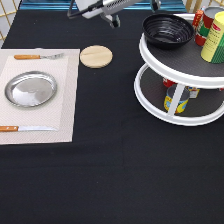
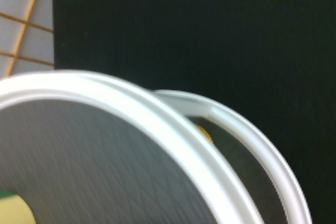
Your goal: Pick up the bowl from the lazy Susan and put bowl on the plate
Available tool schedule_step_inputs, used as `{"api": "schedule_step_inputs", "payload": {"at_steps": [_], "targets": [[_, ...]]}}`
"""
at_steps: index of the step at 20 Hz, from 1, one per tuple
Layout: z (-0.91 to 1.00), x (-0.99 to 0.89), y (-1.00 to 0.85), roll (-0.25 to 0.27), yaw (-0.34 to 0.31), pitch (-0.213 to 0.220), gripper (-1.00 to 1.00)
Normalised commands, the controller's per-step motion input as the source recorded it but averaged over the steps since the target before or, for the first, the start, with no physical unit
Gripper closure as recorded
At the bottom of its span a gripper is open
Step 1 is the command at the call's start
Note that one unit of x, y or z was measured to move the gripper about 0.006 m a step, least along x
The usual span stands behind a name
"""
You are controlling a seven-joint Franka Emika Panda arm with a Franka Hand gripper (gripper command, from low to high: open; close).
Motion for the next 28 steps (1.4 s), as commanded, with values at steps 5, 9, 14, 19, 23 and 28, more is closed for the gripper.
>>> {"api": "schedule_step_inputs", "payload": {"at_steps": [5,9,14,19,23,28], "targets": [[-0.54,-1.0,0.14,-0.139,0.001,-0.111,-1.0],[-0.5,-1.0,0.36,-0.108,0.003,-0.097,-1.0],[-0.11,-0.89,0.6,-0.111,0.0,-0.132,-1.0],[-0.05,-0.72,0.56,-0.134,-0.005,-0.188,-1.0],[-0.29,-0.39,0.17,-0.089,-0.069,-0.212,-1.0],[-0.62,-0.52,0.2,-0.08,-0.054,-0.177,-1.0]]}}
